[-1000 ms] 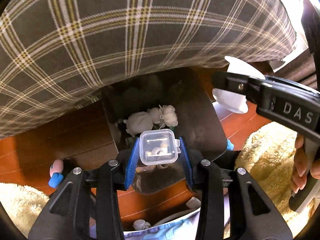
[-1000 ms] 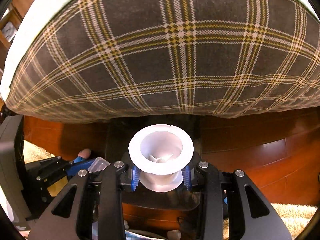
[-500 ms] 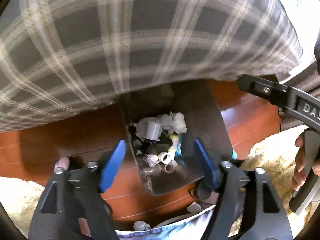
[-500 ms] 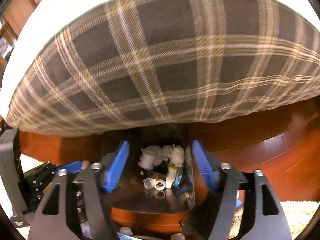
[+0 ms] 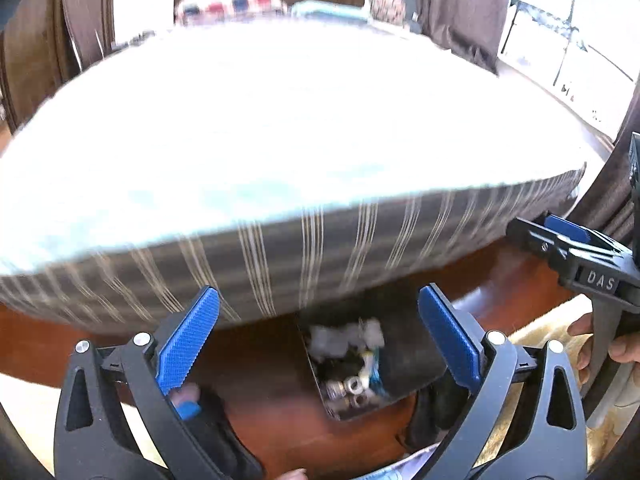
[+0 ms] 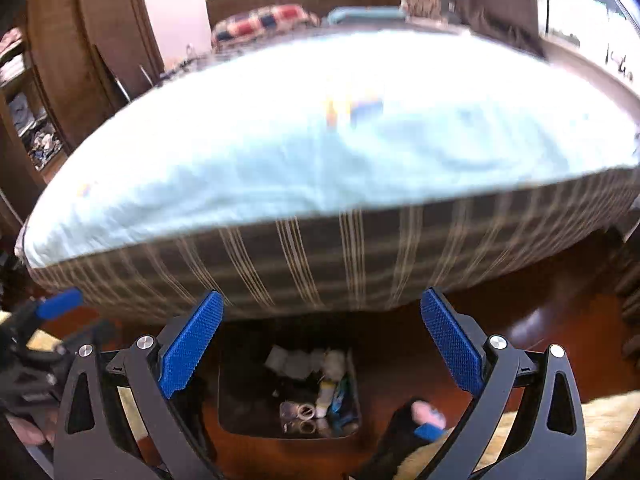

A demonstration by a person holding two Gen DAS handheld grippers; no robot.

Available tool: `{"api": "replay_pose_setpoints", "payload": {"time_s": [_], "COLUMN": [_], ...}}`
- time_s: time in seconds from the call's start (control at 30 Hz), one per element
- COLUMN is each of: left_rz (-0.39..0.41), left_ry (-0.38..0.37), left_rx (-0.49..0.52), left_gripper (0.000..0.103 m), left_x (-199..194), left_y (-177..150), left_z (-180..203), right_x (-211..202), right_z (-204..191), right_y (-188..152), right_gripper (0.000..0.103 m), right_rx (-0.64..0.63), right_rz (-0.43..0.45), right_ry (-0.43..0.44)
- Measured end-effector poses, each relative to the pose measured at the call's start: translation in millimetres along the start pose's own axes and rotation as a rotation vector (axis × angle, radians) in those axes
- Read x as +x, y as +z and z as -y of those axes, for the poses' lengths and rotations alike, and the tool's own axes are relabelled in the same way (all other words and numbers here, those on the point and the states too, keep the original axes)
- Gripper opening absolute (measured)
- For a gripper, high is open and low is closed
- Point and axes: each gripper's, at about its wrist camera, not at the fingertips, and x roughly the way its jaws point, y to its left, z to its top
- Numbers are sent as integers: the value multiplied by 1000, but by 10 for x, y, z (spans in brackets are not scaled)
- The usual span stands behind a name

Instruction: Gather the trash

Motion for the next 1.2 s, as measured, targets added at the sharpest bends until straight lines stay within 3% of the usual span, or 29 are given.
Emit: {"api": "replay_pose_setpoints", "payload": {"time_s": [0.17, 0.33, 0.5, 0.8, 1.2], "left_rz": [113, 231, 341, 413, 409], "left_ry": [59, 95, 128, 123, 102], "left_rx": [49, 47, 64, 45, 39], "left_gripper": [95, 95, 95, 95, 95], "left_x": [-475, -979, -1381, -1647, -1616], "left_y": [195, 350, 412, 461, 465], "left_z": [59, 43, 60, 51, 74], "right_x": [-659, -1172, -1425, -1597, -1569], "right_z": [-170, -189, -157, -201, -135], "right_y": [202, 339, 354, 386, 401], "right_gripper": [100, 100, 100, 100, 100], "right_rx": [-62, -44, -36, -18, 18], "right_rz": [149, 277, 328, 364, 364], "right_ry": [-88, -114, -111, -96, -102]}}
